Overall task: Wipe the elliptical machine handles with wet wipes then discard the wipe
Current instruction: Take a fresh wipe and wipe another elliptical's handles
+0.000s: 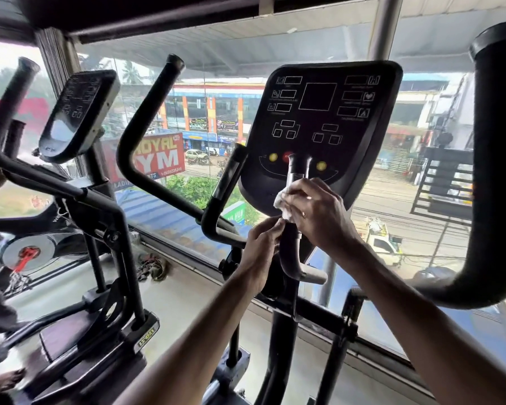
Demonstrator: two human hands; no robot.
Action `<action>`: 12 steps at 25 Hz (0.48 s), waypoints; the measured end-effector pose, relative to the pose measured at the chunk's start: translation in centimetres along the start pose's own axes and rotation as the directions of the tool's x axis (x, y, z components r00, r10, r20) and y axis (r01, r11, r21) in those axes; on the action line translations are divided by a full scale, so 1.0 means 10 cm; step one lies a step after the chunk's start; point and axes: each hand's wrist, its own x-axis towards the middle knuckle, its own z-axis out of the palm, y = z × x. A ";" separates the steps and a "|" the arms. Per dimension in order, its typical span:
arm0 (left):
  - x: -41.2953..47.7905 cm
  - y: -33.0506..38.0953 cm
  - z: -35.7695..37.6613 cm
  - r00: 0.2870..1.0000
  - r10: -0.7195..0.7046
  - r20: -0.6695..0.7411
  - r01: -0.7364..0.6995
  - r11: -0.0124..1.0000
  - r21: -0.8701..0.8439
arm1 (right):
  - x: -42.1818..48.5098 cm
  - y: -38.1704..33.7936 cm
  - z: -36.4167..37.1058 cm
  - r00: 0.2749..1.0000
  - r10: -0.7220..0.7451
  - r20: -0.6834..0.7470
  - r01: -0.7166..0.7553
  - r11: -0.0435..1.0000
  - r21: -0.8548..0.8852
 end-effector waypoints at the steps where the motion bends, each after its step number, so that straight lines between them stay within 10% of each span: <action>1: 0.01 0.00 0.01 1.000 -0.002 -0.012 0.002 1.000 0.004 | 0.08 0.02 0.00 0.999 0.045 -0.029 -0.045 0.999 -0.002; 12: 0.02 0.07 0.04 0.997 -0.021 -0.075 0.021 1.000 -0.003 | 0.24 0.12 0.04 0.995 0.101 0.008 -0.101 0.995 0.010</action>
